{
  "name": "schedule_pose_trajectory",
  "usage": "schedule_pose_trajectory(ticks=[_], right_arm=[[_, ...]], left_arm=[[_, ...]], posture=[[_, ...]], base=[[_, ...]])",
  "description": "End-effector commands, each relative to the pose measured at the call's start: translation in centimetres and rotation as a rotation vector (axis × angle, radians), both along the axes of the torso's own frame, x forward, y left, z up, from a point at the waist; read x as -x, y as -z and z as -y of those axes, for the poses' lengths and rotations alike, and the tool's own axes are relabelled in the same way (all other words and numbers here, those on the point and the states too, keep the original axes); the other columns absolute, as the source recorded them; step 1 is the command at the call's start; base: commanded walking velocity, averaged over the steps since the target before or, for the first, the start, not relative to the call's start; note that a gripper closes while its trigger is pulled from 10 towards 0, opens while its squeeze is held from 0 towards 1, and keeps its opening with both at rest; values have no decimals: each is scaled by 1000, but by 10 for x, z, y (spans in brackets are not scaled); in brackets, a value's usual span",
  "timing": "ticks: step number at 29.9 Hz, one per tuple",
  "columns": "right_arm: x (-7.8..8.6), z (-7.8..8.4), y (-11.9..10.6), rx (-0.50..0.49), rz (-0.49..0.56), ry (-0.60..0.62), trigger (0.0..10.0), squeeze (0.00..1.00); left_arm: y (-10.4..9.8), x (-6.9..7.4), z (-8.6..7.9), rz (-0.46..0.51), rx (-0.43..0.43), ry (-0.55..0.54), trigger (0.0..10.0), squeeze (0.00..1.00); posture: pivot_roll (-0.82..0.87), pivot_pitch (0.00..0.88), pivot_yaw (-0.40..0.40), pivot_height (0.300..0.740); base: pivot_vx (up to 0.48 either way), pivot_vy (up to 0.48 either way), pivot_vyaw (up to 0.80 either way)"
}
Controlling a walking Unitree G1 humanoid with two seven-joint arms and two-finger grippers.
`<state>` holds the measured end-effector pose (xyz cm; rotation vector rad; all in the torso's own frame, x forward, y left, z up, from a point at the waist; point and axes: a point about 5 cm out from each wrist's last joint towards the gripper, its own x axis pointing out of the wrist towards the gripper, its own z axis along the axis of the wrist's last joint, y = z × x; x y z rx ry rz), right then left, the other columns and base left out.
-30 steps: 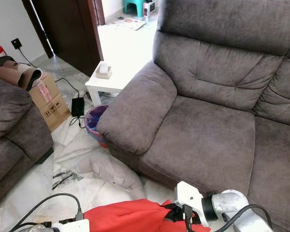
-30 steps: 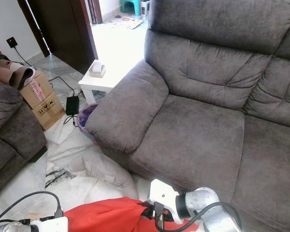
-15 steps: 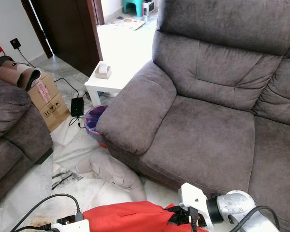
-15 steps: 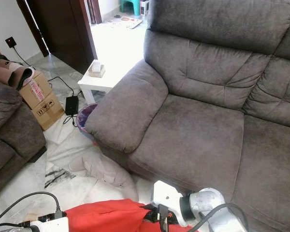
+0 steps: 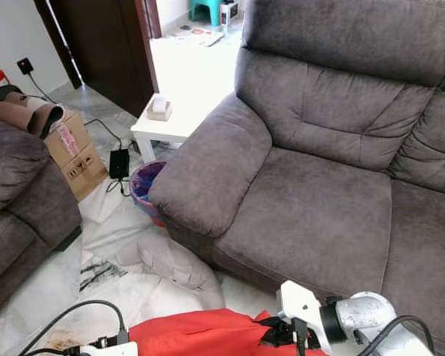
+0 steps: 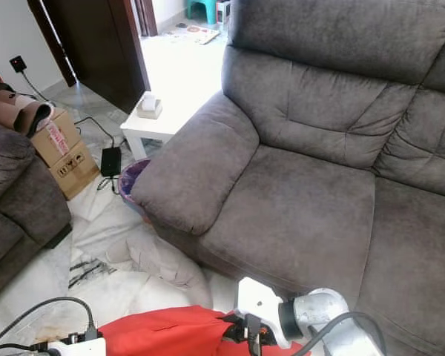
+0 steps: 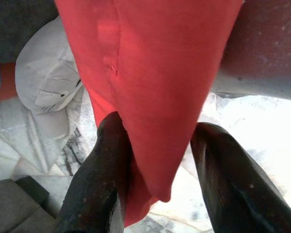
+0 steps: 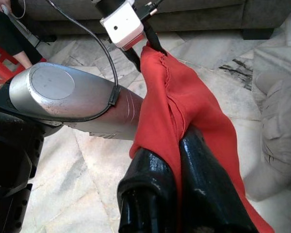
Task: Move the pillow to the sofa from floor
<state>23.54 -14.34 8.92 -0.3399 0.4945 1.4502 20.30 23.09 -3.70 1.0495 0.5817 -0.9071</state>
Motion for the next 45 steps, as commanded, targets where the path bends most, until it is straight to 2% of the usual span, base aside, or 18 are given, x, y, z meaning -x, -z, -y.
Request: schedule_pose_trajectory(ticks=[1,22,34,36,38,39,40,41,42,44,45], right_arm=[[2,-11,-19,-91,52,-61,10000,0],[0,-10,-19,-89,58,-40,10000,0],[-3,-11,-15,-86,64,-19,10000,0],[-7,-8,-12,-75,95,36,10000,0],[-14,-7,-9,-81,128,113,10000,0],[-19,-6,-6,-92,135,192,10000,0],[-24,-5,-2,-95,144,272,10000,0],[-29,-3,2,-96,152,357,10000,0],[-31,-2,5,-100,156,404,10000,0],[-33,-2,8,-113,172,461,10000,0],[-35,-1,12,-154,180,587,10000,0]], left_arm=[[5,9,-4,-30,-25,17,0,0],[6,8,5,-10,-6,63,0,0],[-1,-2,11,37,58,26,0,0],[-15,-23,11,146,180,-170,0,0],[-27,-39,11,254,231,-289,0,0],[-37,-50,12,329,306,-392,0,0],[-44,-57,15,370,388,-464,2745,0],[-51,-63,19,409,477,-537,2745,0],[-56,-66,22,428,526,-567,10000,0],[-64,-71,29,460,600,-593,10000,0],[-76,-78,37,506,720,-654,10000,0]], posture=[[-2,182,3,740],[0,185,4,740],[3,185,5,740],[4,186,5,740],[8,184,5,740],[12,184,4,740],[12,184,4,740],[14,184,5,740],[13,184,5,740],[13,184,5,740],[12,182,6,740]], base=[[0,0,0],[0,0,0],[0,0,0],[0,0,0],[0,0,0],[0,0,0],[0,0,0],[0,0,0],[0,0,0],[0,0,0],[0,0,0]])
